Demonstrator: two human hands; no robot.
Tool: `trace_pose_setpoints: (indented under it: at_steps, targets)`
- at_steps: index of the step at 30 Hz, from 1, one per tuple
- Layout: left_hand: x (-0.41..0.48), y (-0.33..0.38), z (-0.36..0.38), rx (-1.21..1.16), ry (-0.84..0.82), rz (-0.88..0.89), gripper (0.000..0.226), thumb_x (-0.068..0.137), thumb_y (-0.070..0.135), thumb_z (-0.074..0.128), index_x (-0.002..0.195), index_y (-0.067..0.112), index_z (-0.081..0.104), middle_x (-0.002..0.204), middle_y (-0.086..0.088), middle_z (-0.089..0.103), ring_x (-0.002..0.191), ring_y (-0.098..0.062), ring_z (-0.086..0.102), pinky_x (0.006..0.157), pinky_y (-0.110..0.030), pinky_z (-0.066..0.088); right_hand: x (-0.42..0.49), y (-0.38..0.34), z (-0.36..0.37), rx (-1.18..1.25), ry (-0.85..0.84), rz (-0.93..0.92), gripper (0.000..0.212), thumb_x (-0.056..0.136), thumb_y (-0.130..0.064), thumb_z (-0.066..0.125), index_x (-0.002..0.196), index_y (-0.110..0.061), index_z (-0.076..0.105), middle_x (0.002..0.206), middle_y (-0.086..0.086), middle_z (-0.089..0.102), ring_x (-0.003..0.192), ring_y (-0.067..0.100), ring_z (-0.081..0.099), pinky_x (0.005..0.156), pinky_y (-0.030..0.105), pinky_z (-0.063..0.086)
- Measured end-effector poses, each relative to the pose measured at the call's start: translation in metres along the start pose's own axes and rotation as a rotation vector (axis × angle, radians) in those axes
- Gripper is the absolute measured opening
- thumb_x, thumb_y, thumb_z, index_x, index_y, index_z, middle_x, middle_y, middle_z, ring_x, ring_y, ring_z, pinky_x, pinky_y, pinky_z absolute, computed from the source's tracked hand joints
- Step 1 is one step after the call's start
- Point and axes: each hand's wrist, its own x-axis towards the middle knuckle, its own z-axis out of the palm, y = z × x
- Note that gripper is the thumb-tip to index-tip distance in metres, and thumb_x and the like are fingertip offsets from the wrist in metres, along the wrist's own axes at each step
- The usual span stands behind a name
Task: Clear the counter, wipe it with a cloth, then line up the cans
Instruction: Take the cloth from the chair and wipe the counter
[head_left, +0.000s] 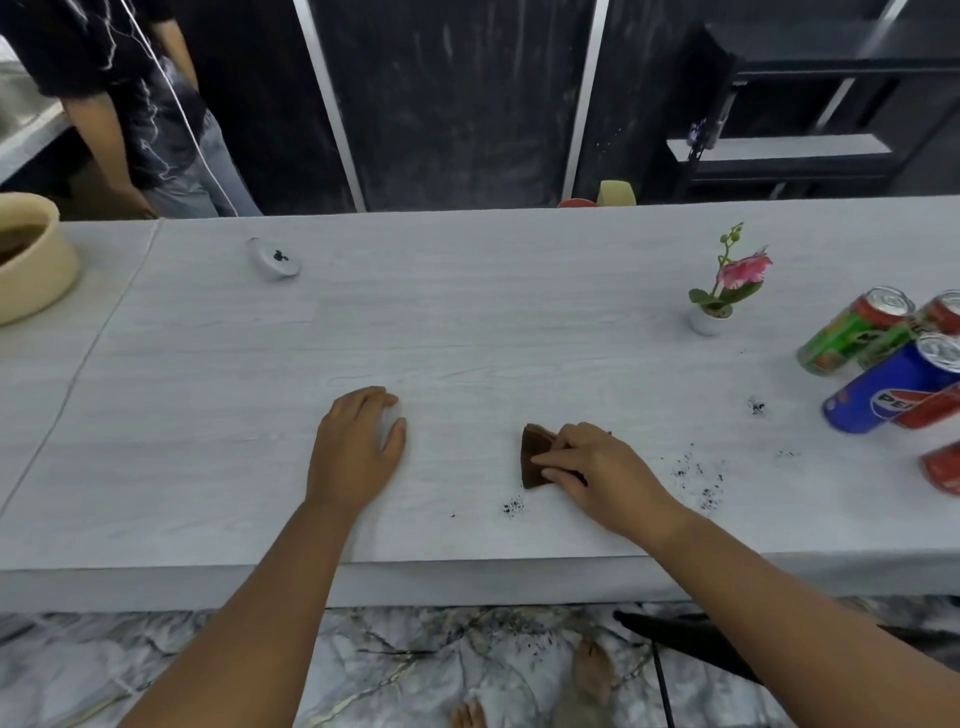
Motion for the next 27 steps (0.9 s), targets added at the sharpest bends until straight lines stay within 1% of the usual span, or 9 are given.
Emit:
trace_pose_setpoints:
  at_steps: [4, 7, 10, 12, 15, 18, 21, 23, 27]
  targets:
    - [-0.007, 0.004, 0.0, -0.02, -0.048, -0.038, 0.041, 0.104, 0.032, 0.067, 0.141, 0.013, 0.066, 0.151, -0.005, 0.061, 0.144, -0.023, 0.051, 0.119, -0.044, 0.045, -0.049, -0.027, 0.007, 0.026, -0.039, -0.041, 0.026, 0.096, -0.016, 0.079, 0.121, -0.019, 0.082, 0.1, 0.0, 0.069, 0.093, 0.021, 0.065, 0.074, 0.039, 0.058]
    - [-0.017, 0.008, 0.0, -0.007, -0.072, -0.059, 0.048, 0.106, 0.035, 0.064, 0.149, 0.013, 0.061, 0.161, -0.006, 0.053, 0.153, -0.024, 0.043, 0.127, -0.048, 0.035, -0.075, -0.044, 0.01, 0.041, -0.105, -0.058, 0.025, 0.097, -0.017, 0.078, 0.122, -0.02, 0.082, 0.098, -0.001, 0.067, 0.091, 0.02, 0.065, 0.072, 0.037, 0.057]
    - [-0.024, 0.01, -0.001, 0.003, -0.07, -0.049, 0.051, 0.108, 0.038, 0.06, 0.153, 0.014, 0.058, 0.165, -0.005, 0.049, 0.158, -0.022, 0.036, 0.132, -0.046, 0.025, -0.074, -0.053, 0.004, 0.161, -0.16, 0.034, 0.025, 0.101, -0.021, 0.074, 0.125, -0.024, 0.081, 0.098, -0.008, 0.063, 0.089, 0.007, 0.062, 0.078, 0.024, 0.052]
    - [-0.024, 0.01, -0.001, 0.003, -0.067, -0.052, 0.052, 0.108, 0.039, 0.059, 0.153, 0.014, 0.057, 0.166, -0.005, 0.048, 0.159, -0.02, 0.035, 0.133, -0.046, 0.023, -0.056, -0.058, -0.002, 0.256, -0.113, 0.097, 0.025, 0.102, -0.02, 0.073, 0.125, -0.022, 0.08, 0.099, -0.011, 0.062, 0.09, 0.005, 0.062, 0.08, 0.015, 0.047]
    - [-0.023, 0.012, -0.002, -0.008, -0.062, -0.067, 0.052, 0.107, 0.04, 0.06, 0.153, 0.014, 0.058, 0.165, -0.004, 0.049, 0.158, -0.019, 0.036, 0.133, -0.046, 0.024, -0.009, -0.06, -0.005, 0.214, 0.015, 0.091, 0.023, 0.1, -0.017, 0.074, 0.123, -0.018, 0.081, 0.102, -0.008, 0.064, 0.091, 0.005, 0.061, 0.083, 0.009, 0.043]
    - [-0.024, 0.012, -0.004, -0.012, -0.046, -0.064, 0.052, 0.106, 0.04, 0.062, 0.152, 0.015, 0.06, 0.164, -0.003, 0.051, 0.157, -0.019, 0.038, 0.131, -0.046, 0.027, 0.034, -0.055, 0.001, 0.115, 0.057, 0.069, 0.024, 0.101, -0.015, 0.073, 0.124, -0.016, 0.081, 0.106, -0.001, 0.067, 0.097, 0.015, 0.063, 0.086, 0.022, 0.049]
    - [-0.023, 0.011, -0.005, -0.014, -0.04, -0.073, 0.052, 0.106, 0.042, 0.063, 0.15, 0.016, 0.061, 0.163, 0.0, 0.052, 0.157, -0.018, 0.038, 0.13, -0.046, 0.029, 0.048, -0.053, 0.017, 0.035, -0.048, 0.066, 0.025, 0.103, -0.017, 0.07, 0.126, -0.016, 0.08, 0.113, 0.004, 0.067, 0.109, 0.022, 0.061, 0.095, 0.036, 0.051]
    - [-0.023, 0.011, -0.004, -0.02, -0.042, -0.084, 0.052, 0.105, 0.044, 0.063, 0.15, 0.018, 0.061, 0.163, 0.001, 0.051, 0.157, -0.018, 0.038, 0.129, -0.046, 0.031, 0.04, -0.056, 0.027, 0.027, -0.066, 0.054, 0.025, 0.102, -0.018, 0.071, 0.126, -0.016, 0.081, 0.115, 0.004, 0.066, 0.111, 0.023, 0.06, 0.097, 0.036, 0.051]
    - [-0.023, 0.007, -0.001, -0.02, -0.033, -0.082, 0.052, 0.105, 0.045, 0.062, 0.149, 0.019, 0.061, 0.162, 0.001, 0.053, 0.156, -0.019, 0.039, 0.129, -0.045, 0.032, 0.001, -0.064, 0.039, 0.071, -0.059, -0.014, 0.025, 0.099, -0.015, 0.076, 0.123, -0.015, 0.081, 0.111, 0.003, 0.068, 0.104, 0.022, 0.062, 0.089, 0.036, 0.055]
